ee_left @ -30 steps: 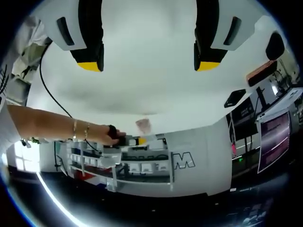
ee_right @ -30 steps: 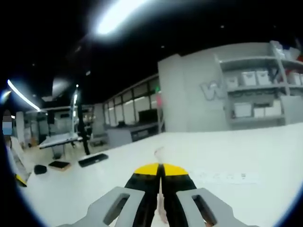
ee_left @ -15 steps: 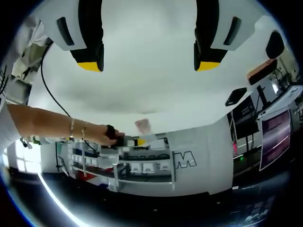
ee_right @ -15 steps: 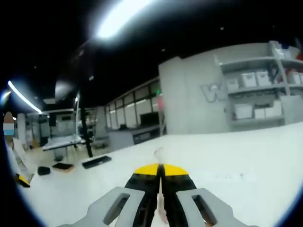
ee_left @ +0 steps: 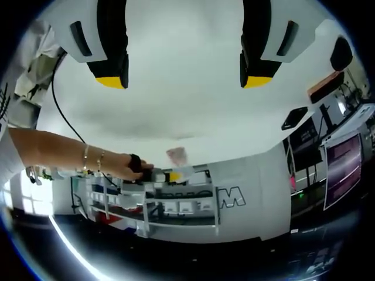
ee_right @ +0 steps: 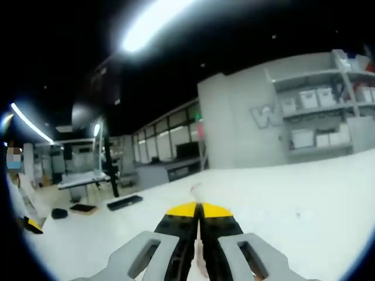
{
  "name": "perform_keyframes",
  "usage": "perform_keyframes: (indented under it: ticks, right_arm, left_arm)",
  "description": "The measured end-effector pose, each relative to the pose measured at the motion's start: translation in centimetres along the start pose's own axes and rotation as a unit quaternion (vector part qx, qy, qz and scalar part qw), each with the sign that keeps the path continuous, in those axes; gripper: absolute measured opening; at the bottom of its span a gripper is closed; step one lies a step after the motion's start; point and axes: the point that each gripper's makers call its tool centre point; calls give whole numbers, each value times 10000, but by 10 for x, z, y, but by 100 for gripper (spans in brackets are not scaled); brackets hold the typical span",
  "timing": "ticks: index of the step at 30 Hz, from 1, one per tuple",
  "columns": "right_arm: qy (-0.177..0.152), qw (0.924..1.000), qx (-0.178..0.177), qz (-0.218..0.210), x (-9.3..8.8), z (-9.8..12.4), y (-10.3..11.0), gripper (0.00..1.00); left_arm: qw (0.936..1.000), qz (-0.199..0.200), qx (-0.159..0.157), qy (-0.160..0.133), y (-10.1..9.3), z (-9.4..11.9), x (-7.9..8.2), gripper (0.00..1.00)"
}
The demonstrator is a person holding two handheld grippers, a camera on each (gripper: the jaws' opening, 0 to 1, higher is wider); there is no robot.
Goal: Open the resealable bag by pulling the two sides of the seal apart until the entire bag opening is separated and visibly accessible.
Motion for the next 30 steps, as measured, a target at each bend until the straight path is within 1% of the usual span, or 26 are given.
perform_keyframes:
  ticks: [7, 22, 30]
  right_arm:
    - [-90, 10000, 25, -20, 3, 6, 4, 0]
    - [-206, 9997, 93, -92, 4, 18, 10, 0]
    - [-329, 9993, 124, -131, 11, 23, 11, 0]
  left_arm:
    - [10000, -2, 19, -29, 2, 1, 2, 77]
    - [10000, -12, -20, -65, -3, 4, 3, 77]
    - [10000, -11, -43, -76, -5, 5, 2, 77]
Point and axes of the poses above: the point that each gripper's makers call its tool centre point, and the gripper's own axes: z roughly backward along the fingers, y roughly to its left, x roughly out of its top, and after that the axes turned 14 degrees about x, right-handed
